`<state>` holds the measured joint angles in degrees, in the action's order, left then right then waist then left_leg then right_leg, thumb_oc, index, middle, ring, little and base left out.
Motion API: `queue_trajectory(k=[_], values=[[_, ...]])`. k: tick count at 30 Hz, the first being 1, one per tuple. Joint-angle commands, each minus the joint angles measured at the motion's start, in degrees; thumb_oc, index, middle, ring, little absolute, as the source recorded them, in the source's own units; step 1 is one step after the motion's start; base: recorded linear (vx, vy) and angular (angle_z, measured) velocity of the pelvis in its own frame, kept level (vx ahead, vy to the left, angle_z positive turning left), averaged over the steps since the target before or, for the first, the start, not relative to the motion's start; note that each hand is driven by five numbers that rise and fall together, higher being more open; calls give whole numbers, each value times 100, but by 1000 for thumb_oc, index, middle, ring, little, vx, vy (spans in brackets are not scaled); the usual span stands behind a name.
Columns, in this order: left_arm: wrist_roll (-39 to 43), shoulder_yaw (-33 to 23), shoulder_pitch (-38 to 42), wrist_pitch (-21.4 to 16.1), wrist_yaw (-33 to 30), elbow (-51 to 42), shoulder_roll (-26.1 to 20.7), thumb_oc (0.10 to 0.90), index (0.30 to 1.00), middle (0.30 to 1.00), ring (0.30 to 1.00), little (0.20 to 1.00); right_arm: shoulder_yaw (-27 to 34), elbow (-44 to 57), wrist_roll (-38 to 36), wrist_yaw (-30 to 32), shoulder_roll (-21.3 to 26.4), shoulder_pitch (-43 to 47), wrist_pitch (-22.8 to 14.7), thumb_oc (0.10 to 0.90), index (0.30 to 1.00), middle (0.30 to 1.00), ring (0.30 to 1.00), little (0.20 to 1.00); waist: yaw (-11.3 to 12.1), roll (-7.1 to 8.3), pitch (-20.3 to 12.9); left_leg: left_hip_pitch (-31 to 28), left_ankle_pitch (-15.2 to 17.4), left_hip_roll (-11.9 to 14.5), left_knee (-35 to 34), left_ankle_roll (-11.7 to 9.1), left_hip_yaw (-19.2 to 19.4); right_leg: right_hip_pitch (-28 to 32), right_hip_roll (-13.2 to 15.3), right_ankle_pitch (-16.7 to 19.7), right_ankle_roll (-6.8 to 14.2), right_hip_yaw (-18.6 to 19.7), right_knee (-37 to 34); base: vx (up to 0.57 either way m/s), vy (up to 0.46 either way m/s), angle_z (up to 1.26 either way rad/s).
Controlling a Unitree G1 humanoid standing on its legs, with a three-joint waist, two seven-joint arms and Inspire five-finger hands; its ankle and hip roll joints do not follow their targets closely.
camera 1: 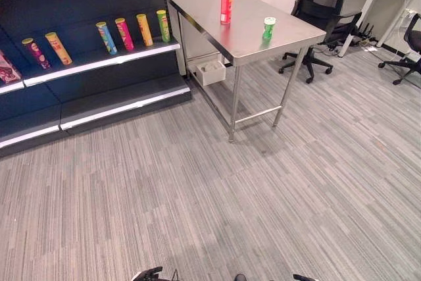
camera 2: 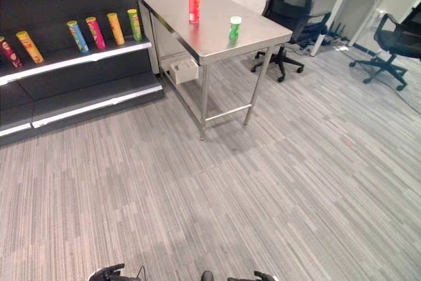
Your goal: Put the goods on the table back onto the shelves and tidy them up.
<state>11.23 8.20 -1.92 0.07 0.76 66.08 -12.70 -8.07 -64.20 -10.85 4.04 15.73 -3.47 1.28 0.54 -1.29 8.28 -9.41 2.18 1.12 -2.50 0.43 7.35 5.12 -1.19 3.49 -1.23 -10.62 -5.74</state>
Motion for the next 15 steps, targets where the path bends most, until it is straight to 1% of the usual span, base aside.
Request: queue_trajectory(k=[1,6,15], values=[[75,-48,143,-208,40,-92,-189,800,900,900,900,900,-72,317,-50,67,286,178,-221,800,900,900,900,900,-56,180,-124,121,-98,175,-250,-353,-298,249,577,-274,804,114,74,0,0,0],[167,-106,152,-213,-25,-45,-168,800,900,900,900,900,-123,366,42,78,318,164,-216,800,900,900,900,900,-40,181,-120,125,-116,182,-250,-360,-351,278,569,-293,783,94,74,-3,-14,0],[66,-37,178,-180,-7,38,-151,800,900,900,900,900,-270,133,157,48,323,226,-162,800,900,900,900,900,4,169,-86,108,-139,222,-250,-368,-409,285,503,-330,740,95,74,-2,-32,0]])
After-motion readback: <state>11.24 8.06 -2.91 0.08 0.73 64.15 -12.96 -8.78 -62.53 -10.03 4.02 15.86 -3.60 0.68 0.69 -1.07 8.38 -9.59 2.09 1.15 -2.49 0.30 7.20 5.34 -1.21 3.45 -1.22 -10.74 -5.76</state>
